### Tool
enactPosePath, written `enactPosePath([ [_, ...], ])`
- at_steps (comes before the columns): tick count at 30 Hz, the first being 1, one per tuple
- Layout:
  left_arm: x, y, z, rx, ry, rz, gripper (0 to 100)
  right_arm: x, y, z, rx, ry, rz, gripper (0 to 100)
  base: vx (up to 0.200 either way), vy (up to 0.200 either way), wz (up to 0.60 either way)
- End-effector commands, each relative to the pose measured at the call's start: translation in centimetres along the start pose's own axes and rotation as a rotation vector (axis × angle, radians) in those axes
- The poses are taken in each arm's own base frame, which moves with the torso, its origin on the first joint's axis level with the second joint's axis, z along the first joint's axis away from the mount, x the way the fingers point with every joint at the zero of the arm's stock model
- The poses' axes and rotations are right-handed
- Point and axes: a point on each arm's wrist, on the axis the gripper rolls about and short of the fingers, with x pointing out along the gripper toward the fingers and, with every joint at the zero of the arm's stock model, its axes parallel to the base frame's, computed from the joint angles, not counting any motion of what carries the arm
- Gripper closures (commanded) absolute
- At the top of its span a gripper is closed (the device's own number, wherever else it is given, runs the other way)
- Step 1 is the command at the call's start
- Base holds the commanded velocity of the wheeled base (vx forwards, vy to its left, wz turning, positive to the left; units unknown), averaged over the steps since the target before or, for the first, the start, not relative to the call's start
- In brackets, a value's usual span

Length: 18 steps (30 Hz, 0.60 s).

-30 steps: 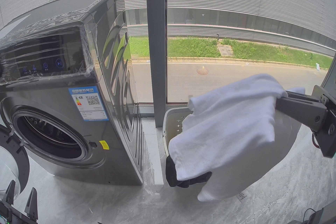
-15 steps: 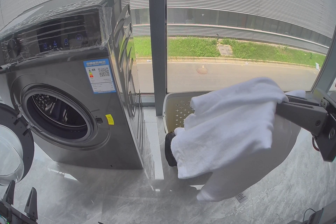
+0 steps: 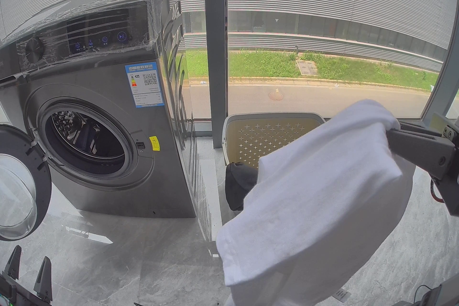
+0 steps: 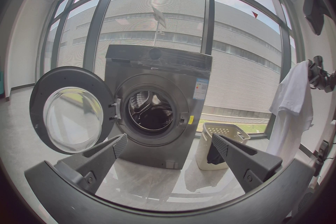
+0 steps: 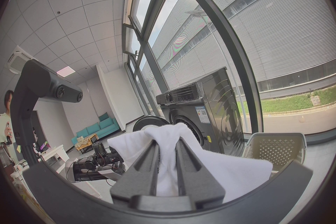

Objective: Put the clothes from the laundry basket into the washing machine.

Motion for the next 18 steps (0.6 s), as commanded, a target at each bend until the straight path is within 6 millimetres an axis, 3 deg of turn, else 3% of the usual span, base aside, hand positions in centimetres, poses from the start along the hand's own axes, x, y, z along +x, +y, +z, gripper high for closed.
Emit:
enactPosePath([
  [1,-0.3,-0.4,0.7,0.034,-0.047,-0.127,0,0.6,-0.1,-0.7,0.009,0.033,0.008,100,0.000,0.000,0.00],
  [3,-1.3,-1.3,3.8,0.158,-0.137,-0.339,0,1.1,0.1,-1.4,0.018,0.065,0.026,100,0.000,0.000,0.00],
  [6,-1.9,-2.5,8.4,0.196,-0.166,-0.508,0,1.9,0.2,-2.3,0.029,0.110,0.045,100,0.000,0.000,0.00],
  [9,-0.8,-3.7,13.1,0.210,-0.137,-0.667,0,3.2,0.2,-3.1,0.040,0.154,0.057,100,0.000,0.000,0.00],
  [10,-0.6,-3.8,13.5,0.211,-0.133,-0.688,0,3.3,0.2,-3.2,0.041,0.159,0.058,100,0.000,0.000,0.00],
  [12,1.5,-4.7,16.6,0.215,-0.080,-0.867,0,4.5,-0.2,-3.8,0.048,0.191,0.049,100,0.000,0.000,0.00],
  [15,3.9,-5.4,18.4,0.209,-0.030,-0.992,0,5.3,-0.6,-4.6,0.058,0.224,0.034,100,0.000,0.000,0.00],
  [18,5.4,-5.6,18.7,0.199,0.010,-1.101,0,5.9,-1.1,-5.1,0.064,0.247,0.014,100,0.000,0.000,0.00],
])
